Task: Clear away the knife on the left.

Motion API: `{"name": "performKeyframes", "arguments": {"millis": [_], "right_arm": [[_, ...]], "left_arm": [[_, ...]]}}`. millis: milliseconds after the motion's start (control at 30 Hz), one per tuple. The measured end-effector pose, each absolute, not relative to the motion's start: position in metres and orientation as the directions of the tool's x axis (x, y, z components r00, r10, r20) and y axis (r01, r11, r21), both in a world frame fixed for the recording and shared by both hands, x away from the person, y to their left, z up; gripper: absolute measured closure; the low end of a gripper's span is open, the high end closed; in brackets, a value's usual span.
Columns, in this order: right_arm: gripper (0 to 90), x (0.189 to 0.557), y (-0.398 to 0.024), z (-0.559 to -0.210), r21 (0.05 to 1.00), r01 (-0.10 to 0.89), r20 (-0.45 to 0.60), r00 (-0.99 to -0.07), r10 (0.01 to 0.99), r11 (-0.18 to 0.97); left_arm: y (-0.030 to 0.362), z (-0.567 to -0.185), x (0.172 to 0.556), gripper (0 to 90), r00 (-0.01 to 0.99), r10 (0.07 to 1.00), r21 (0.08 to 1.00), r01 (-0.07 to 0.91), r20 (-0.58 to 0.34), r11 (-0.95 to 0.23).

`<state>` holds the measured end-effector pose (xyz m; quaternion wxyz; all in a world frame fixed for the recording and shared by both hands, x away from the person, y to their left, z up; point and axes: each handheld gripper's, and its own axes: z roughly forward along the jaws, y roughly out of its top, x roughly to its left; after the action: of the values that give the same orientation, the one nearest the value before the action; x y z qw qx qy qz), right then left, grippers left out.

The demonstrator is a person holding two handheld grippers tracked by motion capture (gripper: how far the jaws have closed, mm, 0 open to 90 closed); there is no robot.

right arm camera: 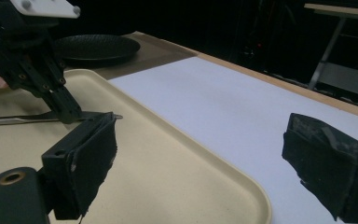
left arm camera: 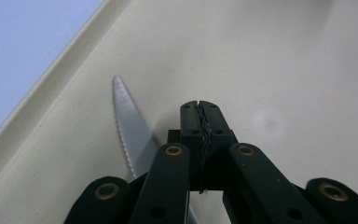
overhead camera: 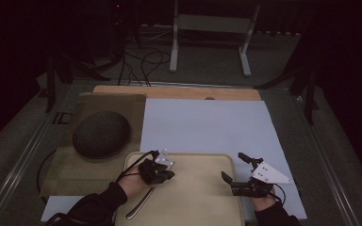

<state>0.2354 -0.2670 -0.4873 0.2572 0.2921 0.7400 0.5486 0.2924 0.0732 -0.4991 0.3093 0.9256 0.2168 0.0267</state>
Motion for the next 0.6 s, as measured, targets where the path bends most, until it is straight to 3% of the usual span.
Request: {"name": "performKeyframes", "arguments": {"millis": [600], "right_arm": [[9.6,0.235,-0.267,-0.487,0.962,0.147,-0.063,-0.698,0.713,0.229]], "left_arm": [[0.084,-0.505,0.309,90.0,0.868,0.495,0.544,0.437,-0.045,-0.716]]}}
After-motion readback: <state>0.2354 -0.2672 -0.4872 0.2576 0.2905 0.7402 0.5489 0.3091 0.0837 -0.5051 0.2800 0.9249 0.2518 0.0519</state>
